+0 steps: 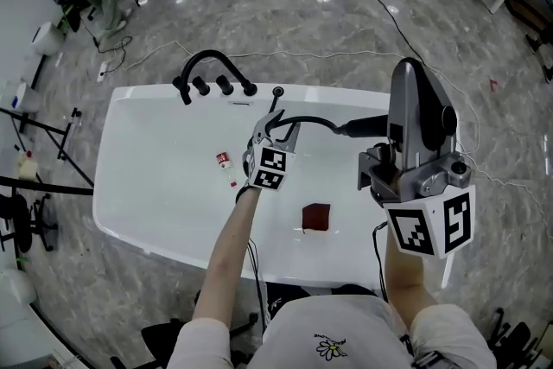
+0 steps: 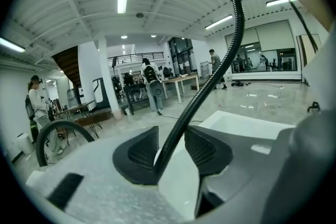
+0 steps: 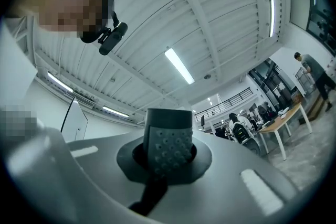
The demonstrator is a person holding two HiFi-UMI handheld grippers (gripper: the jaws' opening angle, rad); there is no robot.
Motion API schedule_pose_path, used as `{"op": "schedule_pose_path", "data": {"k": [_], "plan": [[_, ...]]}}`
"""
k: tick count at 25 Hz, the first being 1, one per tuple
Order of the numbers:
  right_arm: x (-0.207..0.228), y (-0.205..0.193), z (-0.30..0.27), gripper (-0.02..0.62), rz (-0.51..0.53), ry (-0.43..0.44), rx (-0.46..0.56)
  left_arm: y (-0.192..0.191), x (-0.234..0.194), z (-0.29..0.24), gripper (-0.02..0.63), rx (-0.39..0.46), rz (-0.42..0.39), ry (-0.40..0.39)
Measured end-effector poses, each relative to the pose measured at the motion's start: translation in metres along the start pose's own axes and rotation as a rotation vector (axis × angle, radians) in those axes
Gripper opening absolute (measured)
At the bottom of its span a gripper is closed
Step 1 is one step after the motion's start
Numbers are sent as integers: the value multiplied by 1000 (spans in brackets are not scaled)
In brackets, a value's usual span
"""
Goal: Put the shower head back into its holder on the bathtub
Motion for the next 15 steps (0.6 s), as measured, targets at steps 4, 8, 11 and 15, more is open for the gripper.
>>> {"op": "schedule_pose_path", "data": {"k": [4,8,11,15], "plan": [[-9,0,-10,3,-1,23,19,6,1,14,146,43,51,18],[-13,7,-24,3,26,33,66,7,-8,28,147,68,57,25],[-11,16,-40,3,70,33,104,12,-14,37,146,90,85,38],[-7,39,-61,3,181,12,176,15,-20,41,146,87,88,41]]}}
Point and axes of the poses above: the fingertips, and each gripper's own axes: z backward along the fingers, x to its right, y out of its top, the point moved 6 cm from there along z, backward along the fingers, and after that the axes turned 8 degrees about z, right-handed, at the moved point
